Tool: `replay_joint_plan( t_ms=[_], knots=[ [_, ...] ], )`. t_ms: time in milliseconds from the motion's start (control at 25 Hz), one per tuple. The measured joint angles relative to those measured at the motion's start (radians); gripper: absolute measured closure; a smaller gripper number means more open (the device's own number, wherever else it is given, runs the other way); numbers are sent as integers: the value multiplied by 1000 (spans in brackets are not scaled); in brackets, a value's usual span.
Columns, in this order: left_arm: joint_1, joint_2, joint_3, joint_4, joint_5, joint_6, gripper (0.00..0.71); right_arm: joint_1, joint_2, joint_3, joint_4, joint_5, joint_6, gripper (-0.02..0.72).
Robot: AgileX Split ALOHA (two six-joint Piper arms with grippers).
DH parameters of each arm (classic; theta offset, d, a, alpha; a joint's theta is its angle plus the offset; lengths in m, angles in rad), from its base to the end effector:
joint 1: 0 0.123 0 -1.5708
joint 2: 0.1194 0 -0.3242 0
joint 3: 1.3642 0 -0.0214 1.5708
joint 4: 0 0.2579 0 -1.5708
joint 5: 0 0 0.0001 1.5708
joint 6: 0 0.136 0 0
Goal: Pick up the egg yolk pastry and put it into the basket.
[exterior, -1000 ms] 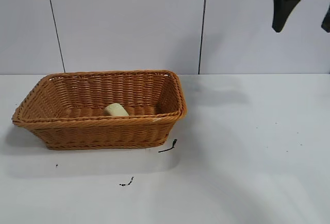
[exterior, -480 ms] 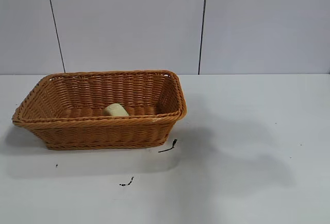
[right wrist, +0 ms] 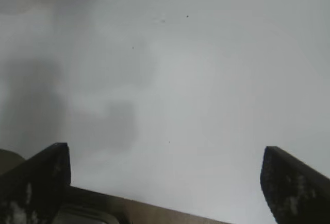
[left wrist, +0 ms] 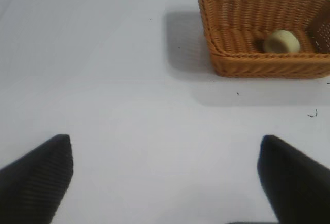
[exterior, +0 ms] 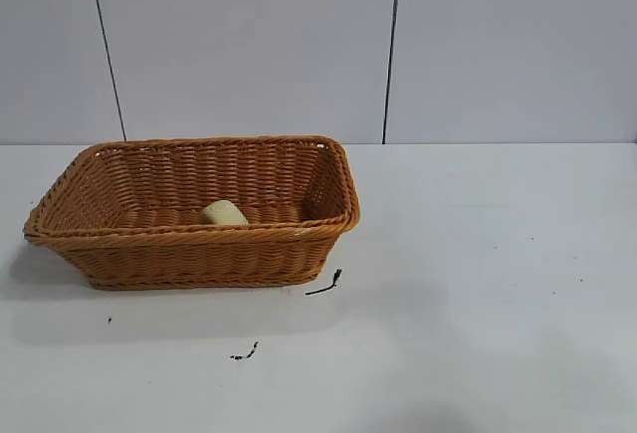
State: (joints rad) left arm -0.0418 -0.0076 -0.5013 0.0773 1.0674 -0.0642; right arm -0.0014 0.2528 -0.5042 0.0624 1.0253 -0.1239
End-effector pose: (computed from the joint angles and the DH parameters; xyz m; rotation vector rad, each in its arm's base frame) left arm 0.0005 0.0092 0.2601 -0.0271 2.0396 0.0261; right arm 0.0392 0.0072 0.2607 -0.1300 2.2517 0.0105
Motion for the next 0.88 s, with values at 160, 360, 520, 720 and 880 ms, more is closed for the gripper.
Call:
replay_joint_plan(
  t_ms=[160, 360, 520, 720, 880],
  knots=[
    [0, 0, 0, 0, 0, 0, 14, 0, -104, 2, 0, 0, 3, 10],
    [0, 0, 0, 0, 0, 0, 14, 0, -250, 3, -1, 0, 16, 10],
    [0, 0, 0, 0, 0, 0, 14, 0, -257, 3, -2, 0, 29, 10],
    [0, 0, 0, 0, 0, 0, 14, 0, -257, 3, -2, 0, 30, 10],
    [0, 0, 0, 0, 0, 0, 14, 0, -257, 3, -2, 0, 30, 10]
  ],
)
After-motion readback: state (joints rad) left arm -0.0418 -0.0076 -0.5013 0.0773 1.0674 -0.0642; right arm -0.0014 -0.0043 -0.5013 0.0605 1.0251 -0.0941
